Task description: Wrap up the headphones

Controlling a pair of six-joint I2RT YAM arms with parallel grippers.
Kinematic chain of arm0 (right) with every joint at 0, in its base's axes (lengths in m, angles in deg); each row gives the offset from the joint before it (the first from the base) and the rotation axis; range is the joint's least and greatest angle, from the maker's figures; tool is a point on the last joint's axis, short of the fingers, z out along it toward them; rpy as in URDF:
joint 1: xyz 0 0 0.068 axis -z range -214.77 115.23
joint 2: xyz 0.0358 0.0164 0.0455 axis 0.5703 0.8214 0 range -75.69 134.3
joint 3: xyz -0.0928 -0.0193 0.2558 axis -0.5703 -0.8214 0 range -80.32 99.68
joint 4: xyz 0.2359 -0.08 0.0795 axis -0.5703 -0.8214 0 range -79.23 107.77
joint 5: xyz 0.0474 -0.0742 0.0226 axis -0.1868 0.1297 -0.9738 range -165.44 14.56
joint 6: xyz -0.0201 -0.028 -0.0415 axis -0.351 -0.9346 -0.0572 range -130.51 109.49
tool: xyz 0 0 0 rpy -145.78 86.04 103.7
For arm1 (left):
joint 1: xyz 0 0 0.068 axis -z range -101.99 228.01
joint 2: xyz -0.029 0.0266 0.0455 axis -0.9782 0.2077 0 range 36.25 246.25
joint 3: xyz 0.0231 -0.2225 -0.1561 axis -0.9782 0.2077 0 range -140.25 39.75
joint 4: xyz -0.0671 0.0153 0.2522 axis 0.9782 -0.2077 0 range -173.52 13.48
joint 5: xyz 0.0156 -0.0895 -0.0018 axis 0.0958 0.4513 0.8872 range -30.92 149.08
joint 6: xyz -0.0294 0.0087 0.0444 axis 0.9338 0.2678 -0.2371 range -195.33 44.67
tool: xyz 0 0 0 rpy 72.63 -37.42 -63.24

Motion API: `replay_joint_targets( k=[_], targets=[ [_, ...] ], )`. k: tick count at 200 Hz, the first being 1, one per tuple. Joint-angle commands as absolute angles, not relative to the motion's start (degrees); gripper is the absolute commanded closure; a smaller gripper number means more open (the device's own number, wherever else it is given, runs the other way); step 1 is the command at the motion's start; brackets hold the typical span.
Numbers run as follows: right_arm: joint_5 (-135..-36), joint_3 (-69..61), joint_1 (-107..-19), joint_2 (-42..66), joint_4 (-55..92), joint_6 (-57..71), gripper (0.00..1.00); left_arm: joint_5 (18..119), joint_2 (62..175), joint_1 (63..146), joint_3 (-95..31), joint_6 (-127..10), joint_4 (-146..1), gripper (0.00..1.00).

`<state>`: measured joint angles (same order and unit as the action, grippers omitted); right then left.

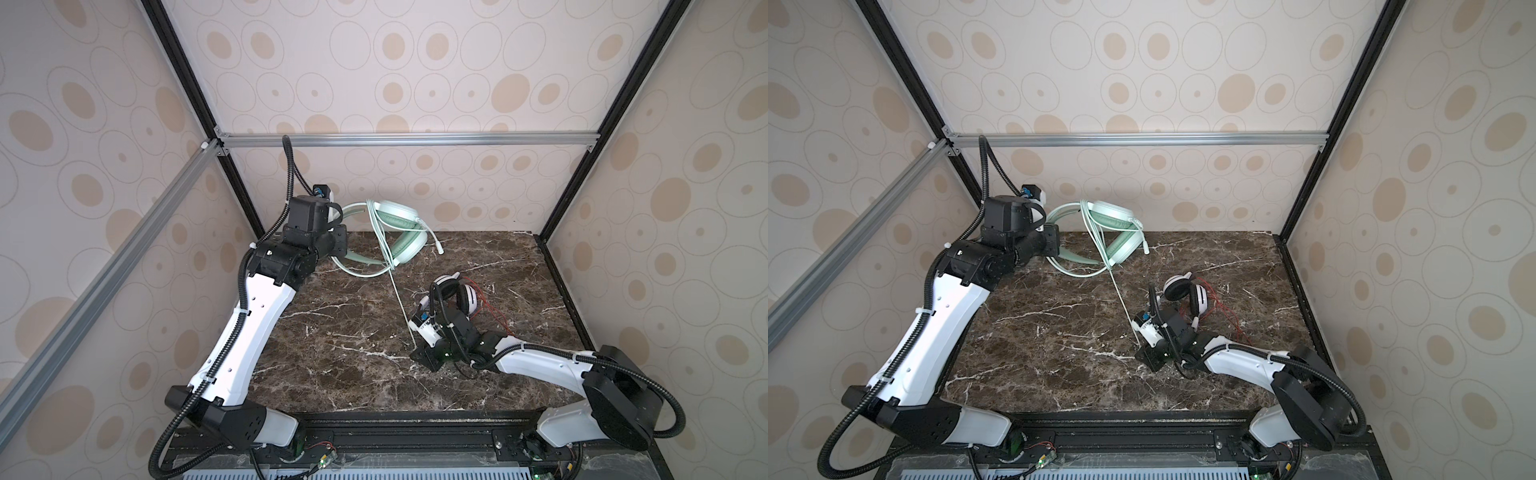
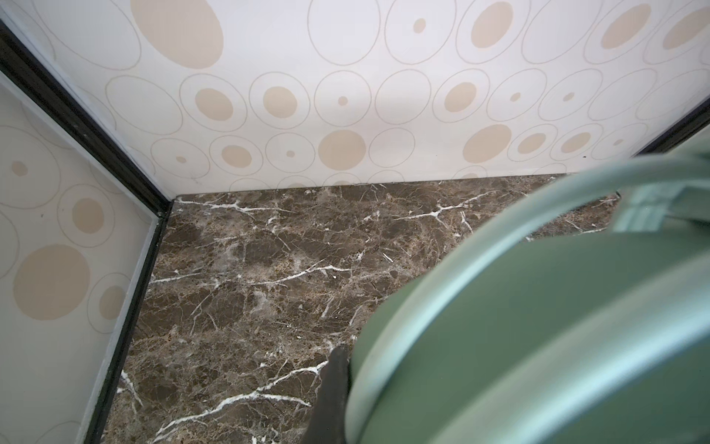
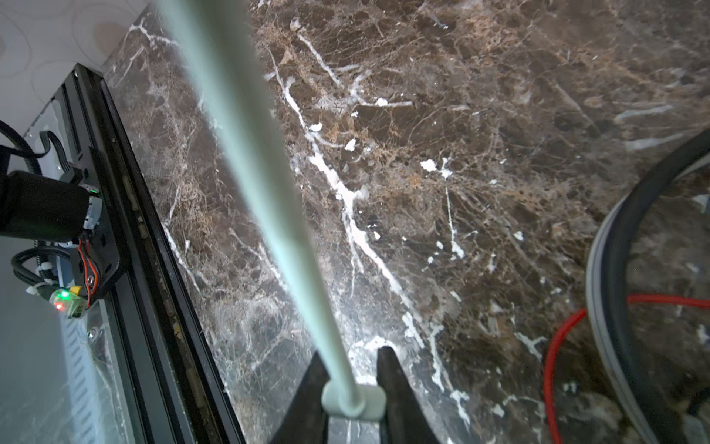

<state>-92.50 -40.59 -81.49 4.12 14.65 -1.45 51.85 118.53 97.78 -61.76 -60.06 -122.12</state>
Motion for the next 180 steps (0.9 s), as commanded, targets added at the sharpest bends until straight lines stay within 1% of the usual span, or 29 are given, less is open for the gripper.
replay_joint_targets(
  k=[1,36,45,73,97,130,149,180],
  targets=[
    [-86.08,-43.04,-84.02,2.23,4.77,-2.79,0.79,51.93,118.14,95.61,-64.37,-56.48,-113.9,1.0],
    [-75.86,-40.89,-89.66,-2.82,-4.58,-3.94,0.8,47.06,119.05,94.84,-60.74,-58.07,-113.07,1.0],
    [-74.72,-39.89,-90.82,-4.44,-6.58,-3.92,0.8,45.75,119.49,94.8,-59.8,-58.4,-113.06,1.0],
    [-68.17,-33.56,-95.11,-8.56,-15.12,-5.46,0.79,42.2,119.9,94.8,-55.55,-58.89,-112.12,1.0],
    [-68.7,-27.83,-96.18,-10.01,-20.33,-6.43,0.79,40.04,118.75,94.8,-50.91,-59.87,-109.57,1.0],
    [-73.27,-18.87,-96.27,-8.68,-26.45,-9.84,0.76,40.83,117.11,95.0,-44.86,-60.95,-107.78,1.0],
    [-75.86,-12.47,-96.3,-6.12,-30.86,-12.51,0.71,41.41,115.2,95.81,-40.73,-61.22,-106.51,1.0],
    [-73.86,-0.87,-96.25,-0.25,-39.88,-14.4,0.71,39.77,112.32,98.32,-35.14,-61.7,-106.69,1.0]
  ],
)
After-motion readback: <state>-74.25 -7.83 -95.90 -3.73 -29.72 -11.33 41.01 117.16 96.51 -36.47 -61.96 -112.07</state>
